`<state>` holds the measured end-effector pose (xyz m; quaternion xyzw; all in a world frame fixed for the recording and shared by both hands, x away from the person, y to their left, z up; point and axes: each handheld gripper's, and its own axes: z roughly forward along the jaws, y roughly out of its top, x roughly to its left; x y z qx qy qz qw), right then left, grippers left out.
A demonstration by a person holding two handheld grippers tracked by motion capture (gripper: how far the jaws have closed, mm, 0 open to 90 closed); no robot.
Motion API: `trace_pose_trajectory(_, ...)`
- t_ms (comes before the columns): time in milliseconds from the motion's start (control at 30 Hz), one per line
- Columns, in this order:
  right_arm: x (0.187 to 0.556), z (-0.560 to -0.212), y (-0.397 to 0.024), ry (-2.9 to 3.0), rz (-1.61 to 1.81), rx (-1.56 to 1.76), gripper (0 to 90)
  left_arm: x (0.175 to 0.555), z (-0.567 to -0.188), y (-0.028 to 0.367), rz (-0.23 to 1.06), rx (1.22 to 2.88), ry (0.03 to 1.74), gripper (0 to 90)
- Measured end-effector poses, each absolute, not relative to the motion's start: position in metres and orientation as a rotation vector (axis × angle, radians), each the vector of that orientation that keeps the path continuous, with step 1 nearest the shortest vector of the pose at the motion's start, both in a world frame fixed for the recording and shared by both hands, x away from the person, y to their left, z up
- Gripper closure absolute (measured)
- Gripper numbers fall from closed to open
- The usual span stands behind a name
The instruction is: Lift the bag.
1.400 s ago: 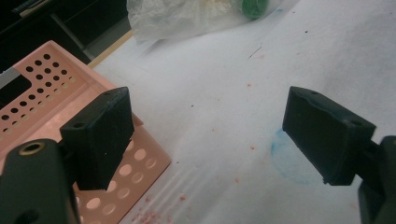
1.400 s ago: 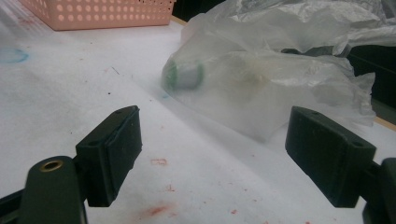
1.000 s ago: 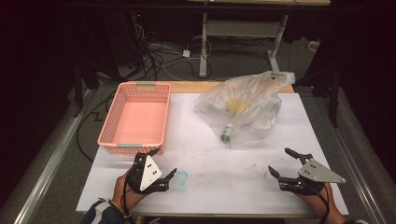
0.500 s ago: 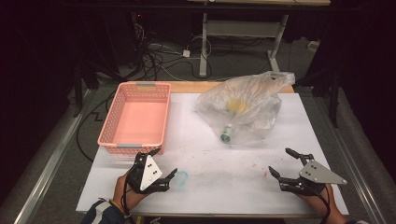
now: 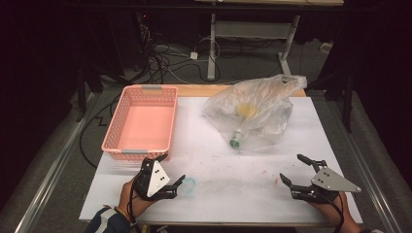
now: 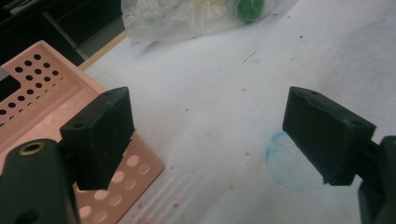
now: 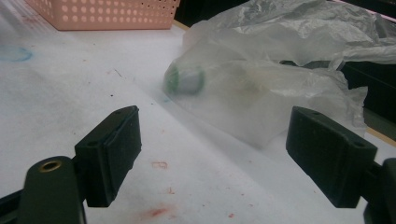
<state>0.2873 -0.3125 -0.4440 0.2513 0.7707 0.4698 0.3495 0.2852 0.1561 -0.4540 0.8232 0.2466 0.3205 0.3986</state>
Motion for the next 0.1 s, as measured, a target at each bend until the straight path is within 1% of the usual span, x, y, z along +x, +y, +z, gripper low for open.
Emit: trace_pose_trajectory(100,0.2877,-0.4447,-0.3131,2.0,1.218,0.649,18.8,0.2867,-0.454,0.1554,0.809,2.084,0.626,15.8)
